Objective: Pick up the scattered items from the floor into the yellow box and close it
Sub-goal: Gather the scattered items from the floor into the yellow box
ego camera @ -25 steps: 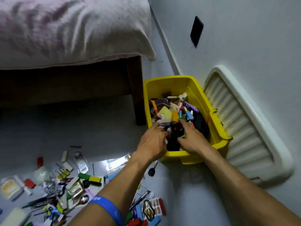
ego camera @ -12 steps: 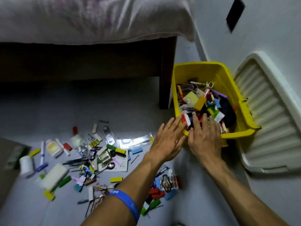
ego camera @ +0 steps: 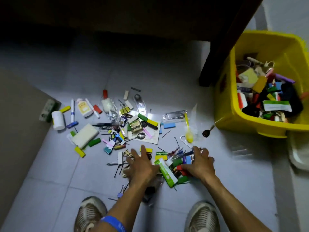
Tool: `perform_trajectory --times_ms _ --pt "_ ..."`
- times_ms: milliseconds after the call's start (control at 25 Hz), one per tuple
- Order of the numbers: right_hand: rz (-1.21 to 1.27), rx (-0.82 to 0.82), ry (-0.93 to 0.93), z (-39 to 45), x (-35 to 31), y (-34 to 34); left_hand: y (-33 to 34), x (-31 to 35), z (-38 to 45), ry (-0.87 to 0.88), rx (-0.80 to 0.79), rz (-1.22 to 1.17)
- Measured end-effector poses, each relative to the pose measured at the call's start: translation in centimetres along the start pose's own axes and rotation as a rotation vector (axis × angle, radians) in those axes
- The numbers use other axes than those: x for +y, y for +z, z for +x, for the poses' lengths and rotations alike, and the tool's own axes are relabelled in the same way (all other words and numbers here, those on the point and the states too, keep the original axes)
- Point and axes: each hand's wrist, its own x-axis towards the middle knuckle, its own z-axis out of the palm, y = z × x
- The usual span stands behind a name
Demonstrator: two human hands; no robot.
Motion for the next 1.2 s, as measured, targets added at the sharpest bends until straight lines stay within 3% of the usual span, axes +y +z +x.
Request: perform_trajectory --times_ms 80,240,360,440,560,640,760,880,1040,1120,1200 --pt "-0.003 0.039 -0.043 0.4 -0.4 2.7 1.6 -1.9 0.2 0.007 -0.021 -0.087" --pt "0.158 0.085 -0.073 1.0 -0.9 2.4 1.8 -1.8 0.6 0.204 0.130 -0.257" --pt "0.070 0.171 0.003 1.5 0.5 1.5 1.2 -2.4 0.4 0.065 0.308 -0.239" --pt "0.088 0.140 0.018 1.5 1.0 2.0 1.5 -2.7 -0.1 0.004 0.270 -0.230" --pt "0.204 0.051 -0.121 1.3 0.0 2.6 2.2 -2.1 -0.5 0.244 0.141 -0.308" --pt "0.261 0.130 -0.152 0.5 0.1 2.5 2.0 -1.8 -0.5 0.301 0.170 -0.366" --pt "0.313 0.299 0.121 -1.6 3.9 1.8 2.1 -1.8 -0.3 0.270 0.237 -0.374" --pt "0.254 0.080 0.427 -4.8 8.4 2.6 2.8 -1.9 -0.4 0.263 0.187 -0.382" --pt "0.683 -0.042 0.256 -3.9 5.3 4.9 2.0 -1.9 -1.2 0.276 0.146 -0.569" --pt "0.840 -0.055 0.177 -2.5 2.3 4.8 1.2 -3.2 -1.9 0.257 0.218 -0.597" --pt "0.797 0.020 0.183 -1.5 1.3 4.6 1.2 -5.6 -2.3 0.041 0.354 -0.449"
